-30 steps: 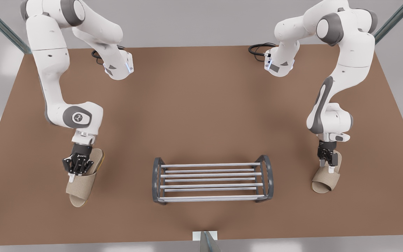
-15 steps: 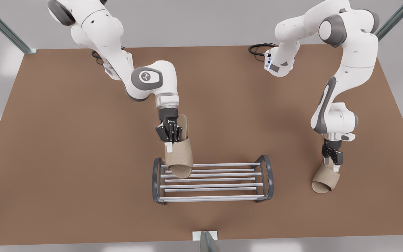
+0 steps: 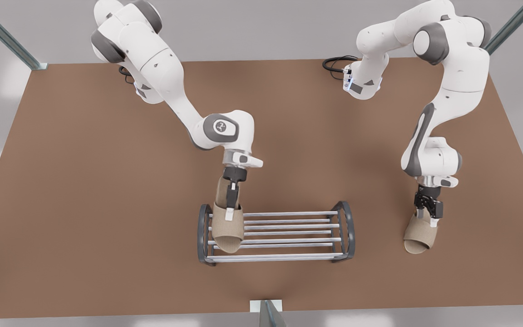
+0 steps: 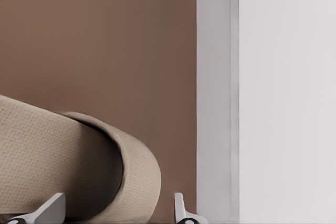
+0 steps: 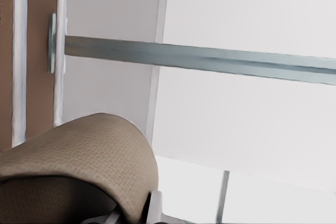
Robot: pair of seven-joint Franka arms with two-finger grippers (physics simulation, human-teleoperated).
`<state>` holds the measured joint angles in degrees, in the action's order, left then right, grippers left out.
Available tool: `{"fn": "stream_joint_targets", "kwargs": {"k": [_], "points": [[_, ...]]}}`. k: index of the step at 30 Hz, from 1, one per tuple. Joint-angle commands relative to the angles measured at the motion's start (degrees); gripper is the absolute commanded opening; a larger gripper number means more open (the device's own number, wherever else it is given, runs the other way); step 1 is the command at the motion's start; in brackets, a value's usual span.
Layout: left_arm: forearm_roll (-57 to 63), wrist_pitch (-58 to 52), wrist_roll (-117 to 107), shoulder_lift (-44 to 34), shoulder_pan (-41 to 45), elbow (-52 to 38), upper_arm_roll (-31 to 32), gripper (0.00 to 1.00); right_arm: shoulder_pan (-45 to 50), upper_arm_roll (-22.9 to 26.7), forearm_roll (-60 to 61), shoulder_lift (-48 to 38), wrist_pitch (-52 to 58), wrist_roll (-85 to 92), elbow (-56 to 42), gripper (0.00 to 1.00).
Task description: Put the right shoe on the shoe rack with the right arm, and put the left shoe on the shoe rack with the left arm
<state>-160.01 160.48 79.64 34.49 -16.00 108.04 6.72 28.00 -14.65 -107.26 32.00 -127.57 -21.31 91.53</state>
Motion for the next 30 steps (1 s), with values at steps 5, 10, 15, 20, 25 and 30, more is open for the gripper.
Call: {"fn": "stream_joint_targets", "kwargs": {"k": [5,10,15,20,25,30], "points": [[0.0,-0.3,-5.0,-0.3,0.0,0.1,1.2,1.00,-0.1,0.1,5.5,-0.4,-3.2,27.4,-1.4,0.21],[1.0,-1.6,-5.1,0.5,0.1,0.0,1.3,1.00,0.0,0.9,7.8,3.8,-3.8,27.7,-7.2,0.21],[1.1,-3.6,-5.1,0.6,0.1,-0.1,1.3,1.00,0.0,1.3,10.8,5.4,-3.9,31.1,-10.3,1.00],[1.0,-5.1,-5.1,1.8,0.1,-0.1,1.2,0.78,0.4,1.3,14.1,6.2,-3.9,34.9,-12.0,1.00],[1.1,-5.8,-5.1,2.9,0.1,-0.9,1.2,0.78,0.4,1.3,14.0,6.7,-3.9,34.8,-12.1,1.00],[1.6,-5.3,-5.1,3.6,0.1,-3.3,1.2,0.78,0.4,1.3,14.0,7.2,-3.9,34.8,-12.1,1.00]]}}
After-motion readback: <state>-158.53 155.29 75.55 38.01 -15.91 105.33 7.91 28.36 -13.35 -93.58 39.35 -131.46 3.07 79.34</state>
